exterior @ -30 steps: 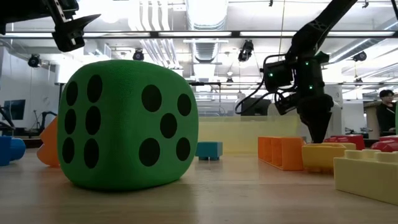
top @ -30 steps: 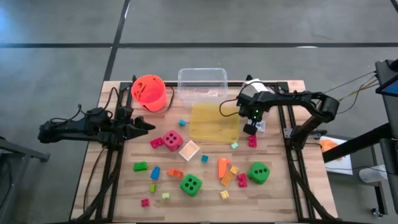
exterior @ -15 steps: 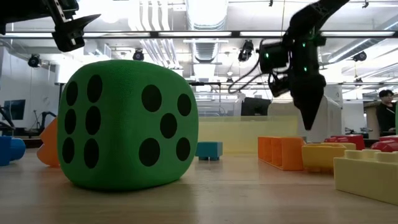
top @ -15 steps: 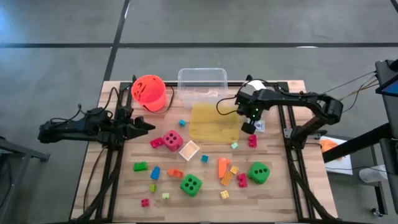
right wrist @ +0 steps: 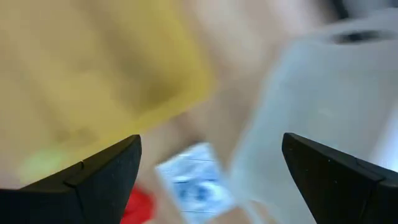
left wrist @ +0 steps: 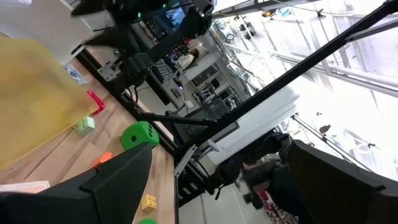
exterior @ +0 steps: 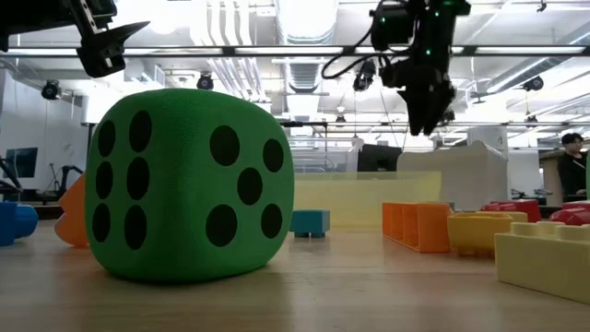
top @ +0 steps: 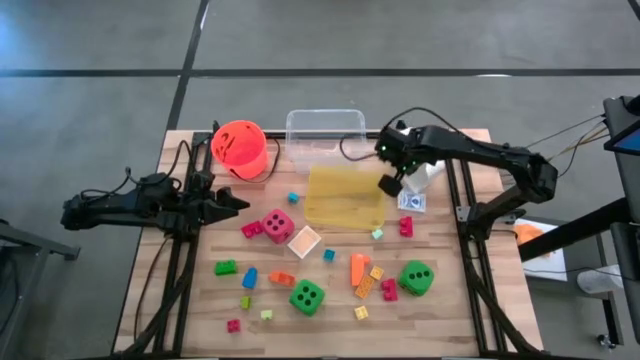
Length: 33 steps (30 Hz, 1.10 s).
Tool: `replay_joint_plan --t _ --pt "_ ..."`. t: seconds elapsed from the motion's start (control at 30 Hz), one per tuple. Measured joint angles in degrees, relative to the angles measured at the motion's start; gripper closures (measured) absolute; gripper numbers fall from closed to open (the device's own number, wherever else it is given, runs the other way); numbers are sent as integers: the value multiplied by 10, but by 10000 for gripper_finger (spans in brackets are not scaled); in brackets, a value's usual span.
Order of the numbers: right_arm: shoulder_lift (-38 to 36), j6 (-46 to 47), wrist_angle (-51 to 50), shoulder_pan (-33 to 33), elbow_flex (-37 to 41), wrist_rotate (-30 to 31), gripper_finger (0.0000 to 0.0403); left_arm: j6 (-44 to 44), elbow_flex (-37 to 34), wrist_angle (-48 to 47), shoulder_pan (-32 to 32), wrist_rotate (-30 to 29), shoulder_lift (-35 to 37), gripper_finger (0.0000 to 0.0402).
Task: Pick & Place Toys
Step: Adjust the white bin
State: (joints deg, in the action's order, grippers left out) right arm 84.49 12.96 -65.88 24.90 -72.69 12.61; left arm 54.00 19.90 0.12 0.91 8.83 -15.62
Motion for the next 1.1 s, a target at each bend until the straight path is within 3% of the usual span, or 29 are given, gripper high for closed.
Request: replay_joint_plan --t 0.2,0.47,0.8,1.1 --pt "22 34 -74 53 -10 60 19 -2 0 -2 0 2 0 31" --pt "57 48 -67 84 22 116 38 -2 -1 -5 0 8 0 31" --pt "89 35 -62 93 30 191 196 1 -1 -4 0 13 0 31" --pt "84 22 -64 110 30 198 336 1 -1 -4 0 20 0 31"
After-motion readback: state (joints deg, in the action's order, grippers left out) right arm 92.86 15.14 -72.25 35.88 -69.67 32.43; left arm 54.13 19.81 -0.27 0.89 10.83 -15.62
